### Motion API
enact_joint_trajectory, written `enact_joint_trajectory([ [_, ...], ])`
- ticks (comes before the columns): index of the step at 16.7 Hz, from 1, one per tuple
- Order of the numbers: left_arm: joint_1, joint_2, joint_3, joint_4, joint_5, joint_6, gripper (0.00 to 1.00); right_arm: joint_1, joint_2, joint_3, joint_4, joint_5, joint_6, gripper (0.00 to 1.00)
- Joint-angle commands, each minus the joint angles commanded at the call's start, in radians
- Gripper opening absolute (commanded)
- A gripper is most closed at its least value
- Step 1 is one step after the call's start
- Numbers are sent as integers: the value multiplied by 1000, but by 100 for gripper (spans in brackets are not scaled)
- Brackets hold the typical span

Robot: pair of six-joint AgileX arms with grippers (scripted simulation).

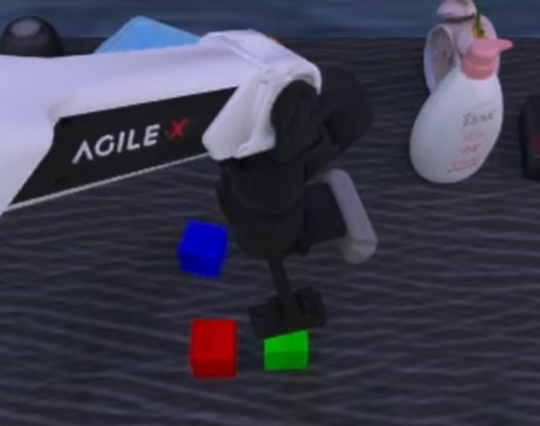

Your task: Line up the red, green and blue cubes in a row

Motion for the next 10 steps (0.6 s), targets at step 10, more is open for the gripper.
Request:
enact_joint_trajectory([
  [10,249,116,128,-26,5,-688,100,0,0,0,0,0,0,100],
])
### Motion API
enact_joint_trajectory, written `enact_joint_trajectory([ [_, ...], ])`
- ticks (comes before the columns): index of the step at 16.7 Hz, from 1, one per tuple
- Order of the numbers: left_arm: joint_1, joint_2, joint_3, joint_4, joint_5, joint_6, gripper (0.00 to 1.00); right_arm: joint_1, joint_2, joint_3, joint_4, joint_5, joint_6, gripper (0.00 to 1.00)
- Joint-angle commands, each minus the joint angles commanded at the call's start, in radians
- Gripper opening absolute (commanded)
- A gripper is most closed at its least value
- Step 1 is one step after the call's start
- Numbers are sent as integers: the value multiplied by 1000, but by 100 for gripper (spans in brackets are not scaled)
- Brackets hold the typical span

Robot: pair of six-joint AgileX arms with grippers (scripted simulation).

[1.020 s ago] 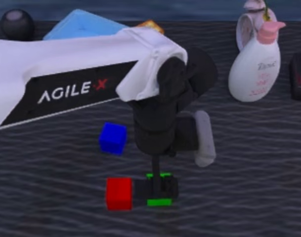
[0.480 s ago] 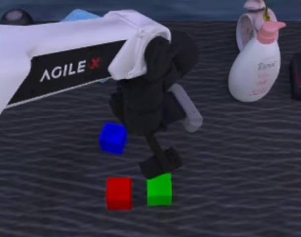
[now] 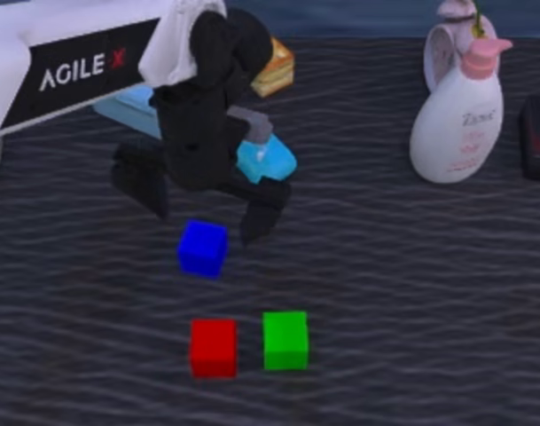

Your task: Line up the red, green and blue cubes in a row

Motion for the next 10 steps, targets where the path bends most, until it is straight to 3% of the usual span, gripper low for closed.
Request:
enact_joint_trajectory([
  [3,42,9,19,3,-1,-88,100,0,0,0,0,0,0,100],
  [10,44,11,5,20,-1,-96,100,0,0,0,0,0,0,100],
])
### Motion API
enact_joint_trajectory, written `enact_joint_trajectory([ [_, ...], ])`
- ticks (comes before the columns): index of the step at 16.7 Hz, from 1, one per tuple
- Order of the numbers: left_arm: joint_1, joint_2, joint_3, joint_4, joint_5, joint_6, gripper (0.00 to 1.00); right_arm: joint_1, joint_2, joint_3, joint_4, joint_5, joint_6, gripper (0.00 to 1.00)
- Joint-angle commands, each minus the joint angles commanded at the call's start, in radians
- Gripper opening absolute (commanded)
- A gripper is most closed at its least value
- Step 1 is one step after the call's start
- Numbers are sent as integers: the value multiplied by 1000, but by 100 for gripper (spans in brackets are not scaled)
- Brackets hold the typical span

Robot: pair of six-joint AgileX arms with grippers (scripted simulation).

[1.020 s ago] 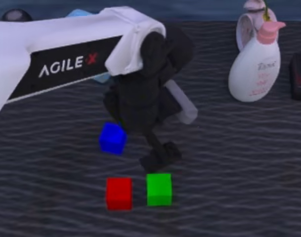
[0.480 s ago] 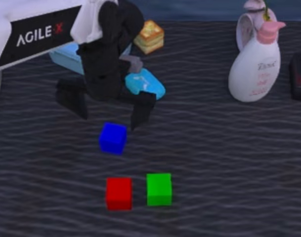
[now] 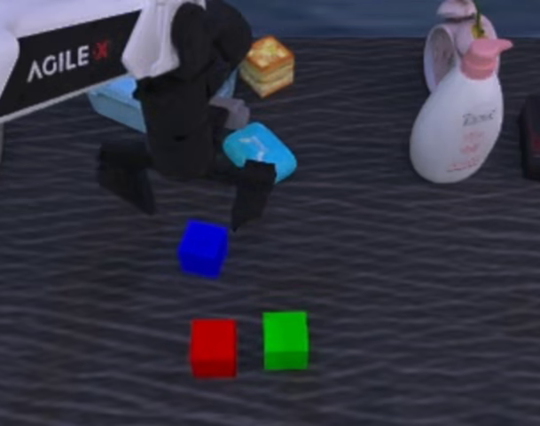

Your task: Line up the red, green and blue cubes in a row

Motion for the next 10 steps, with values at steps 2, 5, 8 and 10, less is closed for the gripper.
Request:
enact_joint_trajectory([
  [2,2,22,-36,57,0,0,100,0,0,0,0,0,0,100],
  [5,3,70,-111,190,1,2,100,0,0,0,0,0,0,100],
  [8,4,109,-167,279,1,3,100,0,0,0,0,0,0,100],
  [10,4,113,-173,287,1,3,100,0,0,0,0,0,0,100],
])
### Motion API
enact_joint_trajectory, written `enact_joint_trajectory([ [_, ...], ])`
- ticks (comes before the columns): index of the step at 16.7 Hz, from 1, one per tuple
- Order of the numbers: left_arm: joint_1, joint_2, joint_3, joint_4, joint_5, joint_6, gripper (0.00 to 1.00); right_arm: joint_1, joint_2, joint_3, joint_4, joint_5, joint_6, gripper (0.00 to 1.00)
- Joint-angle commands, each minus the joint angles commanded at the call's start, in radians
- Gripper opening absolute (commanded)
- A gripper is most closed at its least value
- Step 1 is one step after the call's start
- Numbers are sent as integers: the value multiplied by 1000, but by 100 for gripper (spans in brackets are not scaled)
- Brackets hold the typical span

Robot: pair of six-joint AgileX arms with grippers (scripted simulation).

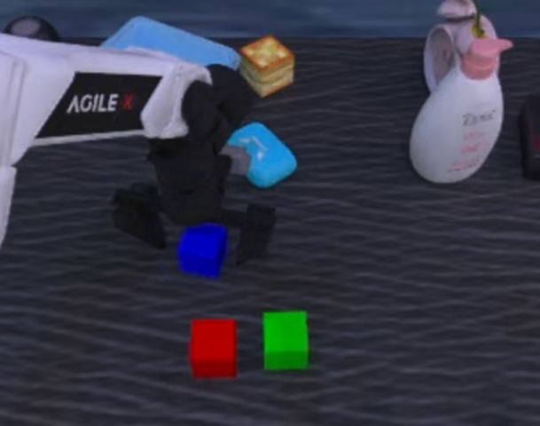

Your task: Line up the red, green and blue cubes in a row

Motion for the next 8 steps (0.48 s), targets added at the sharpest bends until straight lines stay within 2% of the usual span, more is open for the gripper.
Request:
enact_joint_trajectory([
  [2,0,0,0,0,0,0,100,0,0,0,0,0,0,100],
  [8,0,0,0,0,0,0,55,0,0,0,0,0,0,100],
])
